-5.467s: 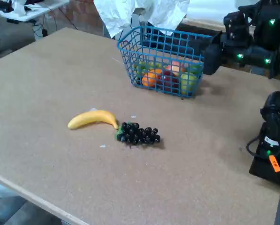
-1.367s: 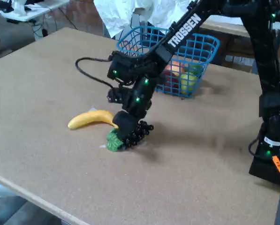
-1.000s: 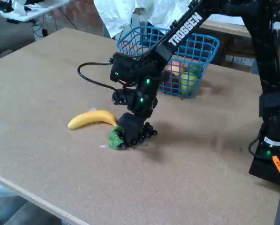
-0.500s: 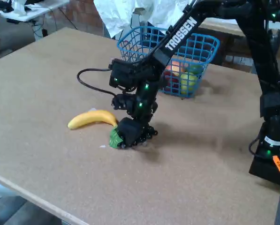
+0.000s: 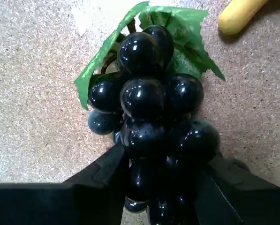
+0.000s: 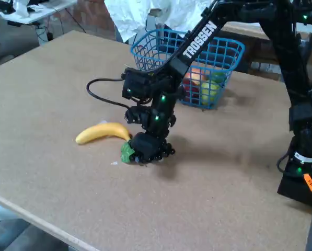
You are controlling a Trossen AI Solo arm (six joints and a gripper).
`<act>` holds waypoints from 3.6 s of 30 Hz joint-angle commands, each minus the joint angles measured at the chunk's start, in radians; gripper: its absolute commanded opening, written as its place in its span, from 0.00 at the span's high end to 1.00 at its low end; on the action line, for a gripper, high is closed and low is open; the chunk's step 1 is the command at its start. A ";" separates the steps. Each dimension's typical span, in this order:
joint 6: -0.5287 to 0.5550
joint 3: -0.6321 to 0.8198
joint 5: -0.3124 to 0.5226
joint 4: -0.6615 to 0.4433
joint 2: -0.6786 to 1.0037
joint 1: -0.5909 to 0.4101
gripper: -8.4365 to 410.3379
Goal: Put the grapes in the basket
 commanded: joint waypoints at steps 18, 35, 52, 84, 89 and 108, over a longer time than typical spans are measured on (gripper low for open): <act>-0.088 -0.001 0.230 0.099 -0.563 0.001 0.98; -0.210 -0.001 0.622 0.188 -0.752 -0.207 0.98; -0.175 -0.002 0.514 0.198 -0.709 -0.616 0.98; -0.100 -0.002 0.291 0.387 -0.283 -0.717 0.98; -0.102 -0.002 0.217 0.405 -0.285 -0.717 0.90; -0.101 -0.002 0.207 0.436 -0.285 -0.717 0.36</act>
